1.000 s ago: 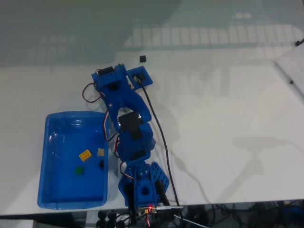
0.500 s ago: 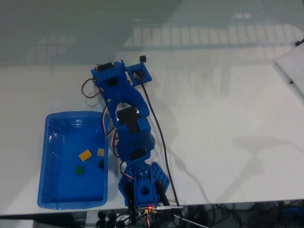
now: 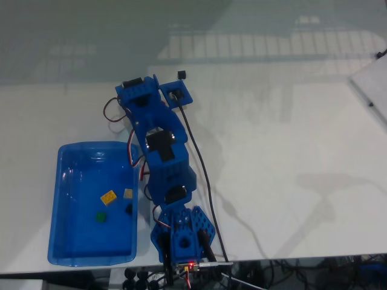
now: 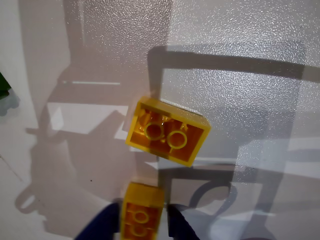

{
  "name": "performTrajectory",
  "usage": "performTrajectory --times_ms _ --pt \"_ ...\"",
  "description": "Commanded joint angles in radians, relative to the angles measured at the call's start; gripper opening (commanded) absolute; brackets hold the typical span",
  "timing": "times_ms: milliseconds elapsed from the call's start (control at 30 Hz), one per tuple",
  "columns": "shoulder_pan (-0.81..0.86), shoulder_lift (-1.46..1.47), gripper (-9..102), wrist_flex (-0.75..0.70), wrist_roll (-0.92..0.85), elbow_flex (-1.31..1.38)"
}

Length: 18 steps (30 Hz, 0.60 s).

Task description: Pick up all the lego then put into the bin

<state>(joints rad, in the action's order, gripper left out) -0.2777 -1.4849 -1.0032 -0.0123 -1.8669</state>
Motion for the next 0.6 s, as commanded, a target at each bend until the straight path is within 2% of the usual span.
performTrajectory --times_ms 0,367,567 --pt "-0.009 0.005 1 0.006 -0.011 0.051" --pt "-0.008 0.002 0 0.009 -0.025 0.057" --pt "-0.020 -0.103 0 0.002 -0.048 0.043"
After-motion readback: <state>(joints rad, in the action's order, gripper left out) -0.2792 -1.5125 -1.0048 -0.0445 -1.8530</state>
